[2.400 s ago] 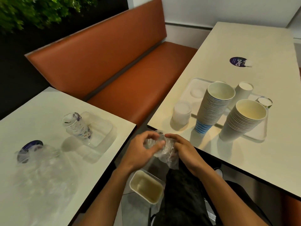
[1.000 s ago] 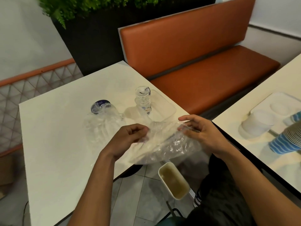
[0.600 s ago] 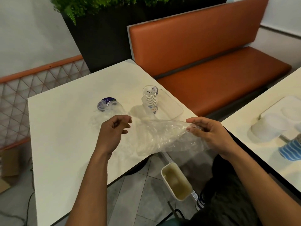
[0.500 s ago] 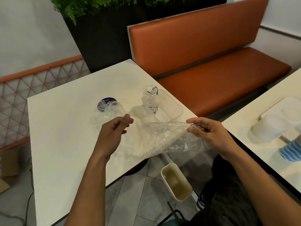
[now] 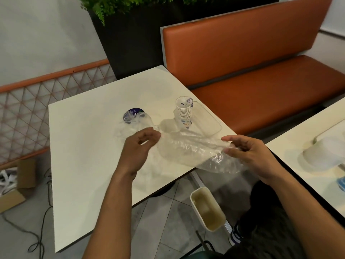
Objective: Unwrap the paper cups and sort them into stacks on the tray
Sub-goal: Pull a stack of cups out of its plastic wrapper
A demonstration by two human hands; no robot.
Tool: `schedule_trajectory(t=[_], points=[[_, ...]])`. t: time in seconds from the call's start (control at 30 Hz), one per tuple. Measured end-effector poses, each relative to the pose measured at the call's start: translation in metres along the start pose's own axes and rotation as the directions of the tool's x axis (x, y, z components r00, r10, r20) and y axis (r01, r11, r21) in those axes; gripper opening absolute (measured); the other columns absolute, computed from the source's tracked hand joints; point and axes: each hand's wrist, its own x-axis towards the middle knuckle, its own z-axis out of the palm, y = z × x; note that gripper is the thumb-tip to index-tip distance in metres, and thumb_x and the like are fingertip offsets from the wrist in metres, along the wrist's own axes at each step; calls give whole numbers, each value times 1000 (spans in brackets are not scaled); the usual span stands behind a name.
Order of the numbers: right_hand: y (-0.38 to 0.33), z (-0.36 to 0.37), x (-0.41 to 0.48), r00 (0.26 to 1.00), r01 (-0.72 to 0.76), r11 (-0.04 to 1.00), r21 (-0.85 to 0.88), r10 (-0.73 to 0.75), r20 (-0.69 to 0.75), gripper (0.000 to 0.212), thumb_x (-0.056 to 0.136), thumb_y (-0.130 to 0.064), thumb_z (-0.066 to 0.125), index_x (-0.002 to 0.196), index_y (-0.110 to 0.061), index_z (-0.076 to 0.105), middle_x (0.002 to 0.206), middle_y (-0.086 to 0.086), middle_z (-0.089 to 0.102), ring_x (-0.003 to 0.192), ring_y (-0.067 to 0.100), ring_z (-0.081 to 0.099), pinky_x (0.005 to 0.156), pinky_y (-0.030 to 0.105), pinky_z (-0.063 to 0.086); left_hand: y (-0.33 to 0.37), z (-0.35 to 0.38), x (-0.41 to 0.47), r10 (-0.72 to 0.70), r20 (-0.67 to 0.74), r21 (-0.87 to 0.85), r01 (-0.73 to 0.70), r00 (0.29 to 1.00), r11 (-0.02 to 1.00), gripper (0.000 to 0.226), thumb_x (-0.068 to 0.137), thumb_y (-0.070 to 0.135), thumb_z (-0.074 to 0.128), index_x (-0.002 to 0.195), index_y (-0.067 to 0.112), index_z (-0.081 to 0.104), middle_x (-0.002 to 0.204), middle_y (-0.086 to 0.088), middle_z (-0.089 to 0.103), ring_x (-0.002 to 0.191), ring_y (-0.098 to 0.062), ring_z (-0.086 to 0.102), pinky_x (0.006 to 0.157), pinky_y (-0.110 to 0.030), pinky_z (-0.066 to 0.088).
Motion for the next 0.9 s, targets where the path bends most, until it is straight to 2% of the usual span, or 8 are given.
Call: schedule_trajectory(t=[0.13,0.2,0.33,0.43,0.53,0.67,0.77,0.9], points=[[-1,17,6,997,23,990,137,-12,-78,33,73,-32,83,106,-31,81,114,22,71,88,40,63,85,55,53,-5,-9,-4,-120,-329,-256,34,937,966,7,99,24,68,102,24,75,114,6,73,113,-16,68,91,-36,58],[-2,28,8,994,41,981,187,-21,-106,31,76,-30,82,107,-28,81,117,17,71,90,39,64,82,51,55,-10,-1,-14,-225,-338,-364,94,914,927,18,96,35,71,107,22,71,118,1,70,114,-20,66,84,-33,57],[-4,61,15,994,42,990,138,-27,-106,26,86,-17,81,109,-28,77,109,3,68,79,12,60,67,22,53,-24,31,-41,-291,-69,-375,245,954,894,60,78,59,80,124,24,65,126,4,70,117,-14,67,95,-37,57],[-7,88,19,999,43,997,57,-42,-19,35,86,-19,83,117,-31,74,109,-1,67,82,17,64,70,28,55,-28,46,-40,-279,16,-331,268,960,905,60,82,52,79,133,27,59,126,5,70,116,-10,68,97,-37,57],[-12,105,23,995,9,1000,24,-11,96,45,87,-19,82,129,-31,69,116,-4,68,85,18,70,78,34,59,-35,48,-23,-286,-56,-306,256,957,917,36,94,27,75,127,27,61,120,1,72,106,-15,73,94,-37,59],[-18,103,30,984,-12,999,34,6,179,55,88,-19,80,138,-33,62,129,-8,67,99,10,73,88,36,59,-49,34,-1,-297,-198,-383,205,934,901,28,95,8,71,121,15,67,109,-8,75,87,-16,76,76,-30,61],[-17,92,34,987,-15,999,31,10,160,56,90,-19,78,142,-31,60,131,-9,66,99,3,73,86,29,60,-52,16,19,-239,-304,-369,117,922,922,24,96,3,68,119,10,68,100,-6,74,76,-11,72,65,-19,56],[-6,80,34,992,-42,999,4,42,118,48,92,-23,76,137,-33,63,125,-10,70,100,7,73,86,30,60,-57,-12,55,-140,-352,-181,80,925,980,24,96,4,63,113,20,69,102,-3,74,81,-13,68,68,-22,55]])
